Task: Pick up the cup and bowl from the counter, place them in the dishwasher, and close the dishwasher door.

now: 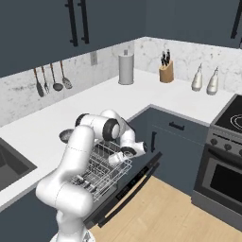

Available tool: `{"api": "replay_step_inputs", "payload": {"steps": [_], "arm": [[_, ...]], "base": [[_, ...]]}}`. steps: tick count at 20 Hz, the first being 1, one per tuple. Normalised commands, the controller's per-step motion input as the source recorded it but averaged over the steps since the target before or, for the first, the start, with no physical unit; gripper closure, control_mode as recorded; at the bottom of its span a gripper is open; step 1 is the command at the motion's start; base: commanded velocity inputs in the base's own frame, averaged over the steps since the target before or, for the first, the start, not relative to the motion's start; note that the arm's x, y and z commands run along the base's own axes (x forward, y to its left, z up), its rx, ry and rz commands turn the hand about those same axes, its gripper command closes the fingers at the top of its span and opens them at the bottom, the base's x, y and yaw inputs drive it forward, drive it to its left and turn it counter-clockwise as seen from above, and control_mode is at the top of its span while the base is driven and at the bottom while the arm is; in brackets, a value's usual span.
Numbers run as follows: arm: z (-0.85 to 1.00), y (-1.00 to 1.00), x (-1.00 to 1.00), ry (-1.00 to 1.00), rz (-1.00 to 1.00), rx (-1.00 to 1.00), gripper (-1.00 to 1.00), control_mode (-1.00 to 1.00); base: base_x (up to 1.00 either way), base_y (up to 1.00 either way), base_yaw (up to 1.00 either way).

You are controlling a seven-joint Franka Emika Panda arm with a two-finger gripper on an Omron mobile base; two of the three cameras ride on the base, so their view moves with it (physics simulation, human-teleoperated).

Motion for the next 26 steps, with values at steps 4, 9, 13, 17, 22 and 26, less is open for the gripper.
{"api": "replay_step_inputs", "payload": {"steps": [4, 9, 13, 17, 22, 26], "arm": [[0.11, -0.01, 0.0, 0.3, -0.23, -0.07, -1.0, -1.0], [0.0, -0.03, 0.0, 0.33, -0.21, -0.07, -1.0, -1.0], [0.02, -0.17, -0.09, 0.25, -0.18, -0.04, -1.0, -1.0], [0.57, -0.09, -0.45, 0.11, -0.15, 0.0, -1.0, -1.0], [1.0, 0.03, -0.49, -0.02, -0.05, 0.0, -1.0, -1.0], [1.0, 0.23, -0.61, -0.11, 0.0, -0.06, -1.0, -1.0]], "base": [[0.0, 0.0, 0.0], [0.0, 0.0, 0.0], [0.0, 0.0, 0.0], [0.0, 0.0, 0.0], [0.0, 0.0, 0.0], [0.0, 0.0, 0.0]]}}
